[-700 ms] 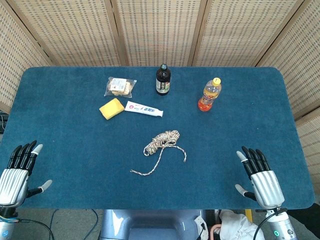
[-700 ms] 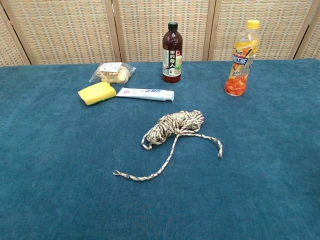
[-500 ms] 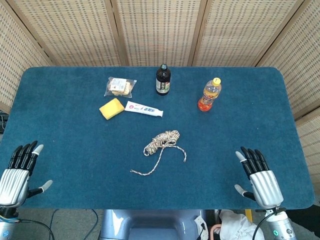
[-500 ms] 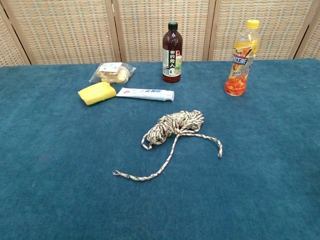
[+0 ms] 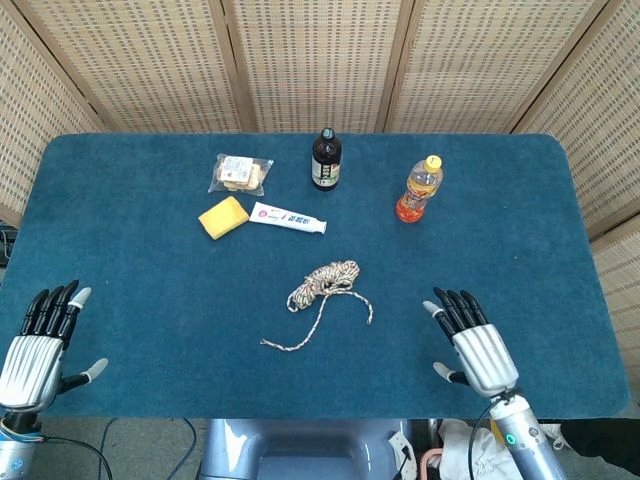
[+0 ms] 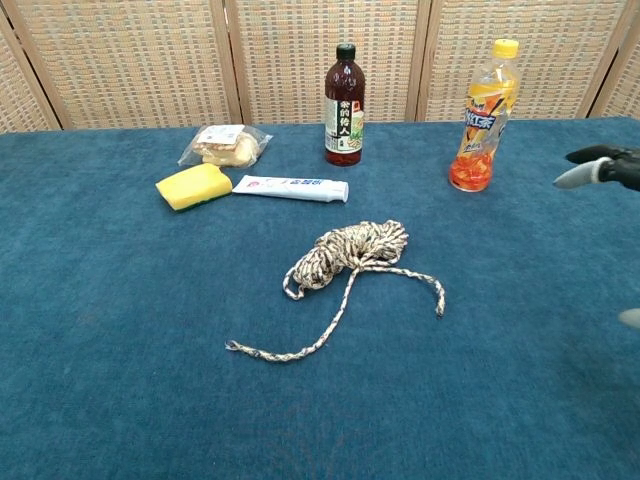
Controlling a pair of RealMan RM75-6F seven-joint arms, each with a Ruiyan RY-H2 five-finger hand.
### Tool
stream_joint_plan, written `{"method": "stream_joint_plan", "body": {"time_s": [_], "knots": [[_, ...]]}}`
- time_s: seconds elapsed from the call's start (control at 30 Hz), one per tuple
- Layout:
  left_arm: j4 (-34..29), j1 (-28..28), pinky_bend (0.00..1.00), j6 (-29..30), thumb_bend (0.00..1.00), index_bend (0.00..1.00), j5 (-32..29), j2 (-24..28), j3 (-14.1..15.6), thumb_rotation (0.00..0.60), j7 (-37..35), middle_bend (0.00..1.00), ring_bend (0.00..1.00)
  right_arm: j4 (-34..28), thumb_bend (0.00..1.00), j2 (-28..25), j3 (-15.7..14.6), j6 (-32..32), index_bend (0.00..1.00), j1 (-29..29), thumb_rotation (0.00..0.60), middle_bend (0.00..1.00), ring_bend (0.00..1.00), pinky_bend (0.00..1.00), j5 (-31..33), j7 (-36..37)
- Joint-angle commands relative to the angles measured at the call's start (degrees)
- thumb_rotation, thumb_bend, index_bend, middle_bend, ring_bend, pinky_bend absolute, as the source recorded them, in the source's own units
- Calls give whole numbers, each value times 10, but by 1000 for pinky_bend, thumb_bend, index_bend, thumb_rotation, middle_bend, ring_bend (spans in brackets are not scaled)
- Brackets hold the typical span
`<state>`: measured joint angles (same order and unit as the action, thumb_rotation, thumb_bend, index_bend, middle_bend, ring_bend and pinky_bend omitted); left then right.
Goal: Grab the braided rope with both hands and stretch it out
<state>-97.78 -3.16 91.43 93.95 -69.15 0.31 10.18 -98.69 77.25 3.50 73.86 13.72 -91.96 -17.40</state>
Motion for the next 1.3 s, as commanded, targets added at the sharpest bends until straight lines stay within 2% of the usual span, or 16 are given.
{"method": "stream_joint_plan", "body": {"time_s": [0.03, 0.17, 0.33, 0.53, 0.83, 1.1, 1.3], "knots": [[0, -2, 0, -5, 0, 0, -4, -2, -2, 600, 5, 0, 0, -8, 24, 48, 50, -84, 180, 63, 600, 0, 0, 0, 83, -59], [-1, -7, 0, -17, 0, 0, -15, -5, -7, 600, 11, 0, 0, 9, 28, 99, 74, -134, 276, 111, 600, 0, 0, 0, 146, -138], [1, -12, 0, -30, 0, 0, -27, -8, -12, 600, 16, 0, 0, 45, 92, 126, 72, -191, 348, 167, 600, 0, 0, 0, 150, -174], [4, -19, 0, -45, 0, 0, -41, -13, -17, 600, 23, 0, 0, 140, 202, 154, 50, -232, 382, 239, 600, 0, 0, 0, 55, -151], [10, -29, 0, -68, 0, 0, -64, -20, -23, 600, 32, 0, 0, 292, 228, 181, 2, -205, 421, 308, 600, 0, 0, 0, -85, -108], [10, -34, 0, -77, 0, 0, -69, -24, -23, 600, 39, 0, 0, 380, 267, 196, -28, -172, 427, 323, 600, 0, 0, 0, -128, -78], [9, -35, 0, -77, 0, 0, -67, -27, -20, 600, 44, 0, 0, 404, 279, 193, -46, -156, 432, 329, 600, 0, 0, 0, -145, -76]]}}
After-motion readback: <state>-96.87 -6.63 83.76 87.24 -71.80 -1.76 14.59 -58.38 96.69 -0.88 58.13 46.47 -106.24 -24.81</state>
